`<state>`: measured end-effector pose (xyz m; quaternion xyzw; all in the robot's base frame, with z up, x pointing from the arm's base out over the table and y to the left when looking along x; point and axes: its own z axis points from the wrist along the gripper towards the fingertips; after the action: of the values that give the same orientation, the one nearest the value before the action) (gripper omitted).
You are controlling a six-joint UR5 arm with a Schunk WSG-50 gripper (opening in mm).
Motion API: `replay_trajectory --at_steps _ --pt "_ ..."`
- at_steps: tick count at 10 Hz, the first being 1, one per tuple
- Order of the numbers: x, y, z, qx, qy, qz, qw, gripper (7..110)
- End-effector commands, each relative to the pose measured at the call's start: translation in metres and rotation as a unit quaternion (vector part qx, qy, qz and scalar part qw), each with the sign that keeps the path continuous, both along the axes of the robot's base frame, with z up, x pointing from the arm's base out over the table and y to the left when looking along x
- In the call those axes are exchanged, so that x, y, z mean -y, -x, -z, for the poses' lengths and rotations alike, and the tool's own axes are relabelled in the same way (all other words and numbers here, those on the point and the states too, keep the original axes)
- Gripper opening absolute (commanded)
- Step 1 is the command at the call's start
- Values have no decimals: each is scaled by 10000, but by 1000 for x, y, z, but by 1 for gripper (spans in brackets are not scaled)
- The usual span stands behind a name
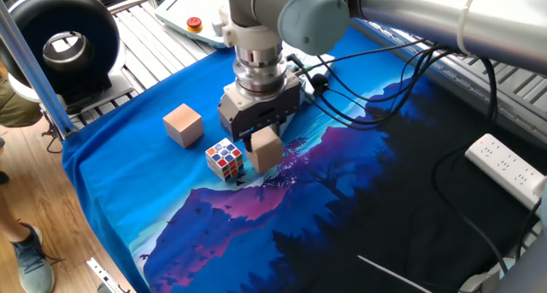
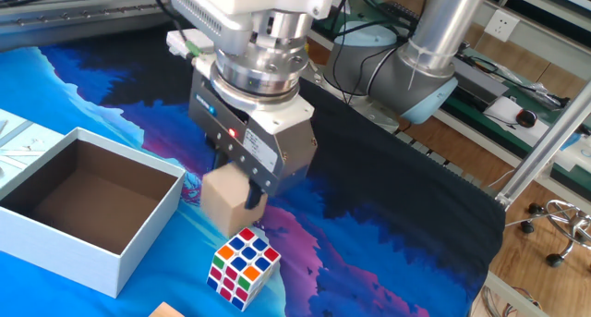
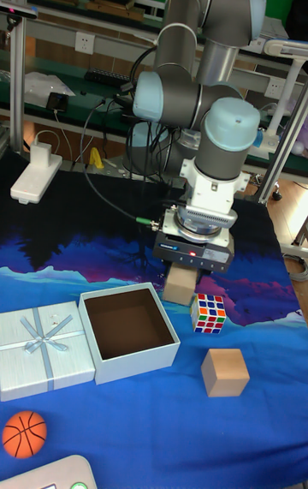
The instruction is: Take everything out of the gift box
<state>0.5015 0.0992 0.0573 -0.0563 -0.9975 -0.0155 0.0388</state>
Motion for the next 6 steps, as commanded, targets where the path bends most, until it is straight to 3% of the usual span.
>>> replay_trajectory --at_steps 1,2,3,4,6 --pt "-17 -16 0 314 -443 -343 9979 7" --pt "-12 -13 1 248 -345 -326 9986 44" --pt "-12 -14 2 275 -377 -370 9982 44" --pt "-13 -16 2 307 -414 -375 9980 66" --pt "-9 -16 2 308 -312 -324 9985 66"
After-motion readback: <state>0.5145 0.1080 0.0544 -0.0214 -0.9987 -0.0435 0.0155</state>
